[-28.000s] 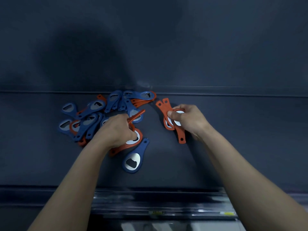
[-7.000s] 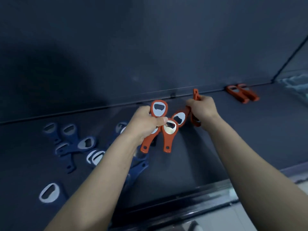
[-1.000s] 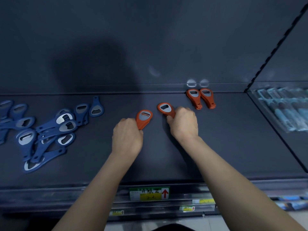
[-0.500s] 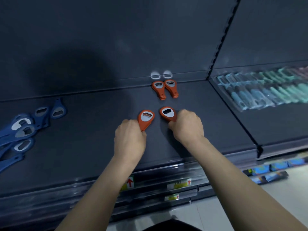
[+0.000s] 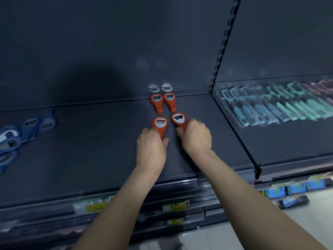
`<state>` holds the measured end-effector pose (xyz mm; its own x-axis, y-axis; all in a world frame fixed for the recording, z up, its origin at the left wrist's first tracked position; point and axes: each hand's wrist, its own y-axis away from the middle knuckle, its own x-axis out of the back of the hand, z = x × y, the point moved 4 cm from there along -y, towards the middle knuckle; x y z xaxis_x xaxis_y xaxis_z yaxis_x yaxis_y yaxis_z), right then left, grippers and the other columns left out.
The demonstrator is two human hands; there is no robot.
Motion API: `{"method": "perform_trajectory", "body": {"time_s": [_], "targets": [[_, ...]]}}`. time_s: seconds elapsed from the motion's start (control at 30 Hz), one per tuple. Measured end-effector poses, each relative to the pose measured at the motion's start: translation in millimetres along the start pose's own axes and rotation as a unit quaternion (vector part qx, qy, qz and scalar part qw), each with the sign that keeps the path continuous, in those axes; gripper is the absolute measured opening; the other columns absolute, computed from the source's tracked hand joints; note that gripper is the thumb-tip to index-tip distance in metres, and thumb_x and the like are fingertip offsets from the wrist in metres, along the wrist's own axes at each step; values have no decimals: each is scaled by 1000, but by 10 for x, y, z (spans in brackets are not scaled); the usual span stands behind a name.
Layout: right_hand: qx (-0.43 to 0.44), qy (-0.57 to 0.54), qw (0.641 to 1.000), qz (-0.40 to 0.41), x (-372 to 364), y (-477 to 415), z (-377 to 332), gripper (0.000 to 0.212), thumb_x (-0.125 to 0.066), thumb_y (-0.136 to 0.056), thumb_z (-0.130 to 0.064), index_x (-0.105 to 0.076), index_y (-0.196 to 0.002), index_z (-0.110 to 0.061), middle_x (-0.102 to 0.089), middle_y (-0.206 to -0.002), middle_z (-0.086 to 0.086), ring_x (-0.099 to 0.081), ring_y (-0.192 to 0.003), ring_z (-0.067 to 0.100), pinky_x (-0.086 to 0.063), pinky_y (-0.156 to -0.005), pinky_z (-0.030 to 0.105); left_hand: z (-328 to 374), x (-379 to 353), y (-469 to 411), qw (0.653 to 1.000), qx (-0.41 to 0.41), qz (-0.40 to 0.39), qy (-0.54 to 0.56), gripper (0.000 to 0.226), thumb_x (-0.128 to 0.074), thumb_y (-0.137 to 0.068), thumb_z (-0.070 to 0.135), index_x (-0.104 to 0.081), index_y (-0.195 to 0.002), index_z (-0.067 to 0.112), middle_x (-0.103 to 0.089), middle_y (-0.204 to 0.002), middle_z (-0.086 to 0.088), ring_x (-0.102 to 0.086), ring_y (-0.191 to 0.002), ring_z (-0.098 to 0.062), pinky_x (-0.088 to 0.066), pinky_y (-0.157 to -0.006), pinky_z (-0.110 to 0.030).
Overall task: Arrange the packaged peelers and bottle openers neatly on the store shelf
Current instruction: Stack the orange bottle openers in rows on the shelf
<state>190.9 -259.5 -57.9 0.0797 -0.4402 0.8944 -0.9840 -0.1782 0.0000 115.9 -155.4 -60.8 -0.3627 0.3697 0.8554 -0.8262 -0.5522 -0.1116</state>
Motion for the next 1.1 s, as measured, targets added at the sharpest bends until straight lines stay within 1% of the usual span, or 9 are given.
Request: {"method": "perform_trajectory", "body": {"time_s": [0.1, 0.2, 0.27, 0.37, 0.5, 0.6, 0.77, 0.87, 1.1], "targets": [[2, -23, 999, -23, -6, -6, 58, 41, -61, -88, -37, -55, -106, 0, -58, -111, 16, -56, -104, 35, -44, -77, 34, -22, -4, 33, 999, -17, -8, 38, 30, -68, -82, 28, -59, -99, 5, -53, -95, -10, -56, -90, -28, -39, -72, -30], [14, -41, 998, -44, -18, -2, 118, 27, -63, -86, -25, -58, -98, -1, -57, -106, 17, -57, -97, 35, -44, -73, 34, -77, -2, 92, 996, -35, -20, 80, 43, -70, -81, 21, -56, -120, 11, -53, -103, -6, -56, -93, -23, -46, -84, -32], [21, -51, 997, -50, -11, 0, 137, 20, -61, -87, -18, -58, -94, -1, -56, -104, 17, -57, -93, 35, -41, -68, 30, -97, -2, 100, 994, -46, -10, 96, 45, -70, -82, 17, -55, -124, 13, -51, -108, -3, -56, -93, -20, -47, -88, -34], [30, -56, 997, -46, 5, 6, 141, 19, -61, -88, -18, -59, -95, 0, -56, -104, 17, -57, -93, 36, -38, -67, 28, -100, -20, 69, 992, -53, 3, 112, 40, -69, -82, 14, -59, -120, 12, -51, -108, -1, -55, -89, -16, -45, -88, -28], [36, -61, 997, -38, 0, 2, 138, 24, -63, -89, -22, -60, -100, -1, -57, -107, 16, -57, -96, 35, -40, -69, 30, -97, -45, 37, 991, -61, 21, 119, 29, -69, -81, 12, -64, -110, 10, -51, -100, 2, -52, -81, -13, -43, -81, -23], [38, -63, 997, -33, 2, 2, 129, 33, -64, -88, -27, -59, -108, -2, -56, -110, 16, -56, -101, 35, -45, -78, 36, -90, -60, 10, 990, -70, 25, 119, 26, -70, -81, 11, -65, -106, 10, -52, -98, 1, -53, -80, -13, -43, -79, -22], [45, -50, 997, -24, -12, 15, 116, 37, -65, -86, -35, -58, -100, -2, -56, -105, 15, -55, -97, 33, -44, -77, 36, -120, -53, -24, 987, -67, 12, 148, 33, -73, -78, 12, -65, -110, 13, -50, -99, 4, -52, -82, -11, -42, -81, -20], [47, -47, 998, -23, -15, 28, 111, 36, -66, -86, -33, -58, -103, -2, -56, -106, 14, -55, -98, 32, -46, -79, 37, -162, -36, -46, 984, -69, -1, 163, 37, -74, -77, 12, -65, -113, 15, -49, -103, 8, -52, -89, -10, -41, -86, -19], [34, -46, 998, -12, -10, 19, 96, 35, -64, -87, -31, -59, -107, -3, -57, -108, 14, -56, -101, 33, -46, -80, 37, -181, -61, -119, 978, -89, -15, 186, 30, -72, -78, 5, -68, -107, 14, -56, -101, 4, -58, -93, -13, -46, -91, -24]]}}
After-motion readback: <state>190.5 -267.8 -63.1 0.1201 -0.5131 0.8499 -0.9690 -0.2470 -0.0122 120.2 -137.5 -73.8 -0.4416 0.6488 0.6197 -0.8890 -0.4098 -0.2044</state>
